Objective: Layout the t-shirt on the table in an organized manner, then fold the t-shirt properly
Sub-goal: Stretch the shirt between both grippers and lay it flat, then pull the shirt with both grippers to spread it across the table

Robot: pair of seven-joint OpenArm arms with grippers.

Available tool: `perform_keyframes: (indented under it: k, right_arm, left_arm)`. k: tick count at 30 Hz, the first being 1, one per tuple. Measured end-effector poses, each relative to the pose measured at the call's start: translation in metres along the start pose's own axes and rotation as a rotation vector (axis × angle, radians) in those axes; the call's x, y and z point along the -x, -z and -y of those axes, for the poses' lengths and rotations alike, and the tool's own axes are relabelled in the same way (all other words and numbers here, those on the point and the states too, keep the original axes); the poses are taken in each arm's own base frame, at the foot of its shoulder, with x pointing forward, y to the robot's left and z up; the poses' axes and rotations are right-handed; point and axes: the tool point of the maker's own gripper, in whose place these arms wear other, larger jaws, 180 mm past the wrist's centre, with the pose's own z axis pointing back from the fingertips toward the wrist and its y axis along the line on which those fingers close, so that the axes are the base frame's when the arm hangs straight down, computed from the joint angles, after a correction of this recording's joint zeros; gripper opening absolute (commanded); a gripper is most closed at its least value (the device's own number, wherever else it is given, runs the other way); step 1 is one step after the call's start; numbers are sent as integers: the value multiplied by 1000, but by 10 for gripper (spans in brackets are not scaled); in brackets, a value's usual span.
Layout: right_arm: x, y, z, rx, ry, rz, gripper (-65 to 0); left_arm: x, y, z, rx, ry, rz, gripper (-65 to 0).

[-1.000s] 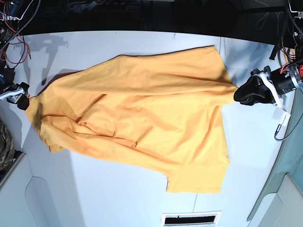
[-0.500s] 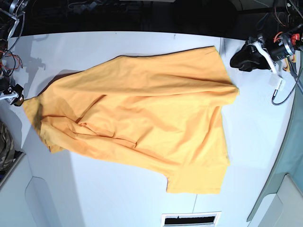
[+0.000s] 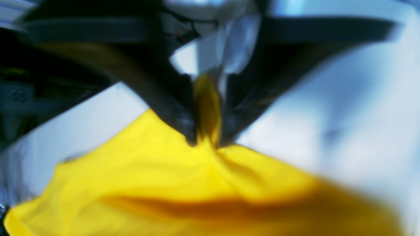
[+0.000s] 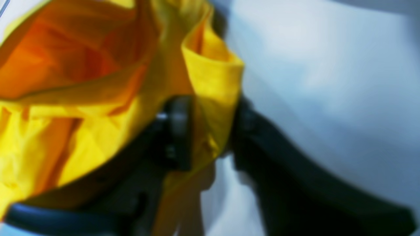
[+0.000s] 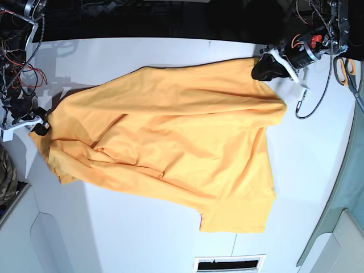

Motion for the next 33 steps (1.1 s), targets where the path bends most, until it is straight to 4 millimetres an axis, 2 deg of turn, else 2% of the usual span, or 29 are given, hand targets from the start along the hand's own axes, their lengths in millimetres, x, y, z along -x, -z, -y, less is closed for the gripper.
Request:
perform_keyframes:
  k: [2, 6, 8, 11, 14, 17, 21, 27, 28, 30, 31, 32, 33]
  right_arm:
    - [1, 0, -4, -26, -26, -4, -650]
    - [2, -1, -5, -34, -32, -4, -650]
    - [2, -3, -4, -35, -47, -23, -650]
    - [-3, -17, 7, -14, -70, -54, -650]
    - [-20, -42, 19, -18, -47, -1, -650]
    - [-24, -65, 28, -8, -54, 26, -650]
    - [-10, -86, 32, -3, -71, 21, -650]
    - [30, -99, 46, 23, -60, -54, -650]
    - [37, -100, 46, 23, -52, -67, -601]
    - [51, -101, 47, 26, -34, -86, -409]
    - [54, -102, 47, 22, -26, -90, -346]
    - [56, -102, 47, 22, -22, -93, -317]
    - [54, -103, 46, 14, -7, -81, -316]
  left_arm:
    - [1, 10, 9, 27, 18, 7, -650]
    - [-6, 18, 16, 52, 37, 3, -650]
    - [-4, 13, 15, 68, 7, -41, -650]
    - [-11, -12, 14, 91, 15, -104, -650]
    - [-37, -41, 15, 95, 91, -75, -650]
    - [-57, -67, 15, 71, 188, -50, -650]
    - [-61, -84, 7, 31, 234, -58, -650]
    - [-56, -87, -10, -43, 278, -108, -650]
    - [-54, -87, -14, -63, 291, -122, -650]
    - [-53, -88, -25, -108, 314, -124, -650]
    - [-53, -88, -32, -131, 320, -117, -650]
    - [-51, -87, -38, -147, 316, -113, -650]
    - [-48, -87, -45, -162, 307, -117, -650]
